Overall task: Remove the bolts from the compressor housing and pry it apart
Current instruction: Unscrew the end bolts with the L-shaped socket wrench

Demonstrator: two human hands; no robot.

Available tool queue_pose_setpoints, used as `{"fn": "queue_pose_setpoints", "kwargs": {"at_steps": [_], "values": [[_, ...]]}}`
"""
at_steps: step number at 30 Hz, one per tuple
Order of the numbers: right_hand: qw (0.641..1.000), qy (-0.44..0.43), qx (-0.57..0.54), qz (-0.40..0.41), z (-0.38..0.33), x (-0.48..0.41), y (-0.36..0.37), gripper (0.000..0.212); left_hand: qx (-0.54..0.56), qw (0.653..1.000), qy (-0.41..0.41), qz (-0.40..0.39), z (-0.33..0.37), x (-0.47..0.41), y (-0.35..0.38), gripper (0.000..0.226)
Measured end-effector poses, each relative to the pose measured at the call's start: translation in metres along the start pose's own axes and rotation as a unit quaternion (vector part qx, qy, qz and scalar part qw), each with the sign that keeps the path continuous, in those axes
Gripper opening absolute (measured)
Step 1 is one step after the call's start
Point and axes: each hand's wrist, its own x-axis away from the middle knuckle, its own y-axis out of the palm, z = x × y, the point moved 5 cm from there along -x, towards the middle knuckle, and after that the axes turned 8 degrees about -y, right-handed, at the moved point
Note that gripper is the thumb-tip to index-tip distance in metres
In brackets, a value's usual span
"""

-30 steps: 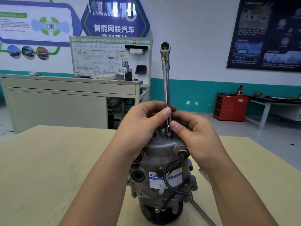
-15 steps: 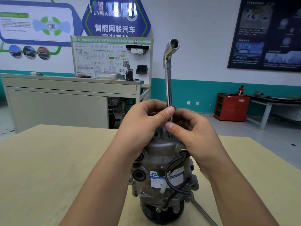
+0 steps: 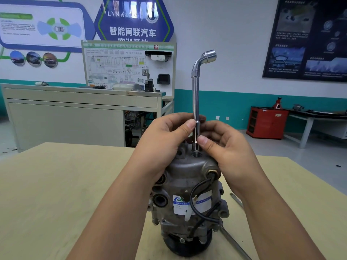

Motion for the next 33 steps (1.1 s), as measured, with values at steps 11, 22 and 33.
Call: {"fn": "queue_pose_setpoints", "kwargs": {"at_steps": [11,22,33], "values": [[1.0,0.016,-0.016,-0.008,0.0015,0.0014,-0.0024,0.024,-0.02,1.0,0.009,0.014,-0.0021,-0.0017,-0.0023,0.011],[1.0,-0.006,0.012,-0.005,-0.0005,0.0006,-0.0006,0.019,-0.02,0.999,0.013,0.025,-0.0008,-0.0013,-0.0037,0.01],[1.0,0.01,0.007,-0.002,0.0001,0.0006,-0.0033,0.029,-0.005,1.0,-0.005,0.025,0.0,0.0002,-0.0007,0.015]]}}
